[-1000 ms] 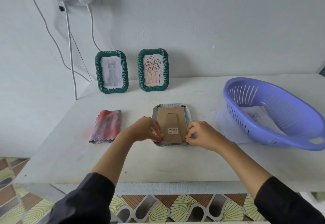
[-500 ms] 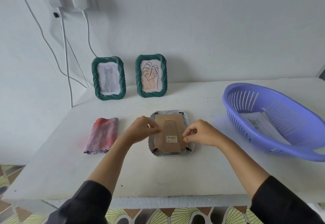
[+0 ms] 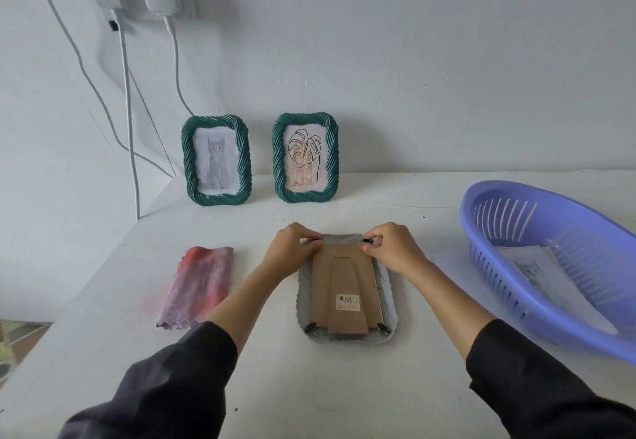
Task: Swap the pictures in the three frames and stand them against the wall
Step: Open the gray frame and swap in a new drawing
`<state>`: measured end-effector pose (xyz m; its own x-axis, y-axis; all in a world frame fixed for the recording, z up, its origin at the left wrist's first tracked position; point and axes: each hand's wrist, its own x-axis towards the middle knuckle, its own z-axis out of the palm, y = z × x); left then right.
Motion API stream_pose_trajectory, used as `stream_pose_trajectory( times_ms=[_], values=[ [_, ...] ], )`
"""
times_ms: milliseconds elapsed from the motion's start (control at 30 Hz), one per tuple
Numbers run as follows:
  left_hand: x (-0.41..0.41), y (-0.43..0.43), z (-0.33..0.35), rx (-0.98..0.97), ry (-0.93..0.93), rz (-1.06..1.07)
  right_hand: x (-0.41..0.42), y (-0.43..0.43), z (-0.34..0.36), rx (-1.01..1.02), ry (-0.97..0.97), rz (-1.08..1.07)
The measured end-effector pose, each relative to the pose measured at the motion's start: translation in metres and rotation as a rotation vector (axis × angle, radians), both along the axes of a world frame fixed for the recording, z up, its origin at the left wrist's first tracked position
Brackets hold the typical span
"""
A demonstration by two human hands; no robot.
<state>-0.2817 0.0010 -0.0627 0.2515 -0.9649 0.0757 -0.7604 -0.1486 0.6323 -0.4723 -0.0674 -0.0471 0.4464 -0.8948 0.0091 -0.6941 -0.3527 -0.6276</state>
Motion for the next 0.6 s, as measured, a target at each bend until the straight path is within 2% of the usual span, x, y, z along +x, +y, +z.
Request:
stream_pose_trajectory(
  times_ms=[300,600],
  values=[
    [0.002,-0.004,-0.011,-0.062,0.048,0.023,0.002,-0.002,-0.008,-0.024,-0.009,-0.014],
    [0.005,-0.005,-0.016,-0.103,0.11,0.02,0.006,0.004,-0.011,-0.127,0.071,-0.034]
  ],
)
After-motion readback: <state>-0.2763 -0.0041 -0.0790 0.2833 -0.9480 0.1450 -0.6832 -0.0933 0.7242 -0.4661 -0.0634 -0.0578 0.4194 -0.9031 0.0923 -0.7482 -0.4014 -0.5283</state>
